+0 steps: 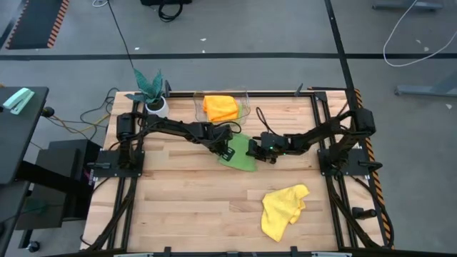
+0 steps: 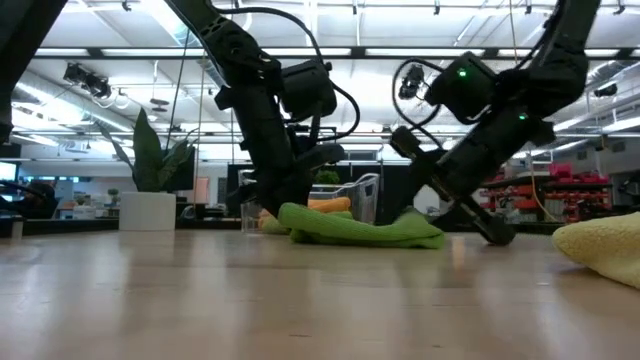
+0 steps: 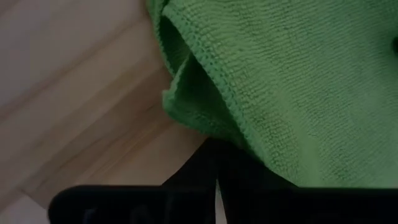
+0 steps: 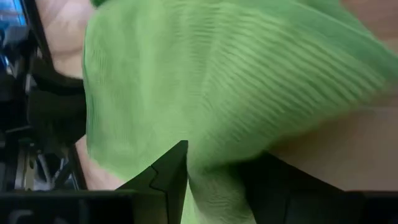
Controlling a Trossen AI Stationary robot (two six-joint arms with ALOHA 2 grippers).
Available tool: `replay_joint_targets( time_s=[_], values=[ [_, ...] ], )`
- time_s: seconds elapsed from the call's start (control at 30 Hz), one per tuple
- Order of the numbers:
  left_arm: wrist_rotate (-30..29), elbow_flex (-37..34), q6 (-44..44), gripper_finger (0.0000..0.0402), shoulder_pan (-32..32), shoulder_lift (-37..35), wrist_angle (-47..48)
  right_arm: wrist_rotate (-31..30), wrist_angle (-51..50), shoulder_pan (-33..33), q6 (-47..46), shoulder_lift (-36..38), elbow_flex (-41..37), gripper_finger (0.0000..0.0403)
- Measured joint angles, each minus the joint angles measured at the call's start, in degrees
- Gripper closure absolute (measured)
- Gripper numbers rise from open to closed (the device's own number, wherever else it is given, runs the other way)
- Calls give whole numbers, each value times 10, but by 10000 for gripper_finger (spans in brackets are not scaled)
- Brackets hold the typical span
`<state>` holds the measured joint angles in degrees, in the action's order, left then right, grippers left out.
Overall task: Fold microfiber towels
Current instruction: Put the green microfiber cloth into the transparent bin
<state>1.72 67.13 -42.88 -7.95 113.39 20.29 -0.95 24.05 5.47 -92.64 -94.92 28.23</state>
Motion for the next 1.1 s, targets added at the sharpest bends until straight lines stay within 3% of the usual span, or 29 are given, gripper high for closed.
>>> replay_joint_targets(
  time_s=[0.2, 0.5, 1.1],
  values=[
    [2, 0, 0, 391, 1, 0, 8, 32, -9, -1, 32, -63, 61, 254],
    [5, 1, 12, 378, 1, 0, 21, 30, -40, 7, 37, -53, 70, 256],
    [20, 0, 6, 389, 3, 0, 18, -95, -61, -37, 11, -47, 69, 347]
  ],
)
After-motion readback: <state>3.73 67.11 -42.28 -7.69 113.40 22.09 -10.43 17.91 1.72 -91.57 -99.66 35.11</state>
